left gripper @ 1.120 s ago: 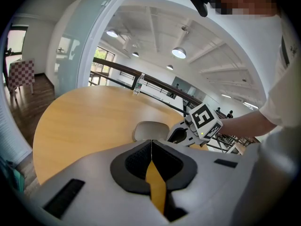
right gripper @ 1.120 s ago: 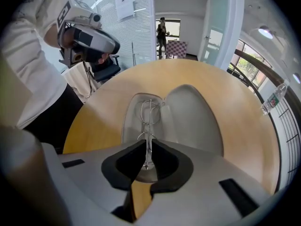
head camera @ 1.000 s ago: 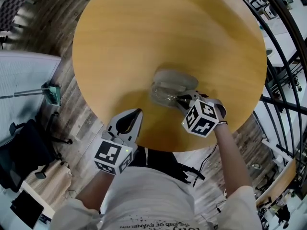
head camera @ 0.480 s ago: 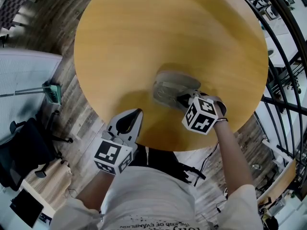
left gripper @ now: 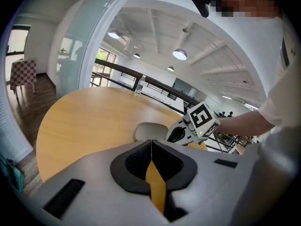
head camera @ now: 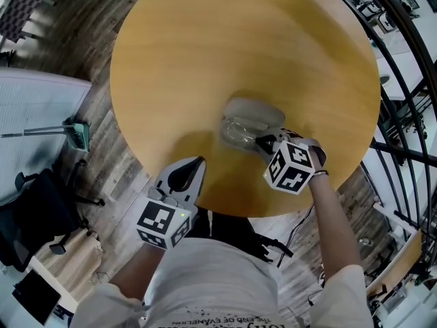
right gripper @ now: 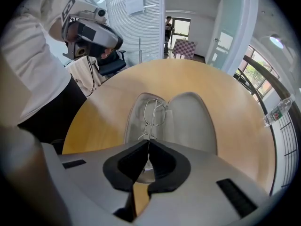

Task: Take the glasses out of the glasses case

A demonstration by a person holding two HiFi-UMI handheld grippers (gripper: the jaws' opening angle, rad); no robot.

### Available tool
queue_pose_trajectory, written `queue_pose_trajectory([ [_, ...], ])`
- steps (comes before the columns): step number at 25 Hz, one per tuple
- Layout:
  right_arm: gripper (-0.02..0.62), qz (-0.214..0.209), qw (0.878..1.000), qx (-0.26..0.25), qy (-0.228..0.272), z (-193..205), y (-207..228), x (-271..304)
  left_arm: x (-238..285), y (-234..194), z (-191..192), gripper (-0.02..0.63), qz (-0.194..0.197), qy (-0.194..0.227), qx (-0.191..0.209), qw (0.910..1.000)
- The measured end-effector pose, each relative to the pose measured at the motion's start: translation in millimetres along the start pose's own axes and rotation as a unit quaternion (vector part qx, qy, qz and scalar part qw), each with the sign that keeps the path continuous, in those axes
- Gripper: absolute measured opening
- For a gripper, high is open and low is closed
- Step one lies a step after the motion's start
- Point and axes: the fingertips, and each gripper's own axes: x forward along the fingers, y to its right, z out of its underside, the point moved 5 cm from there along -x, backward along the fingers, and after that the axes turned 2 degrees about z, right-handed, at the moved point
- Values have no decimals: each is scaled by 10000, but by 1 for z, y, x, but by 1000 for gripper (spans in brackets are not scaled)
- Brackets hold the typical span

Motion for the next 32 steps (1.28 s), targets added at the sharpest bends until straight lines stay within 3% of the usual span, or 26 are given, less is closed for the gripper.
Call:
queue_pose_trajectory([
  [9, 32, 280, 9981, 318, 445, -20, 7, -32, -10, 9, -13, 25, 77, 96, 216, 9997],
  [19, 32, 731, 9854, 963, 1202, -34, -14, -98, -33, 36, -33, 25, 152, 304, 609, 9976],
  [27, 32, 1049, 9568, 1765, 2059, -47, -46, -153, -54, 59, -46, 25, 231, 555, 893, 9942],
  [32, 32, 1280, 9289, 2372, 2541, -52, -71, -186, -68, 82, -61, 25, 387, 835, 1009, 9906],
])
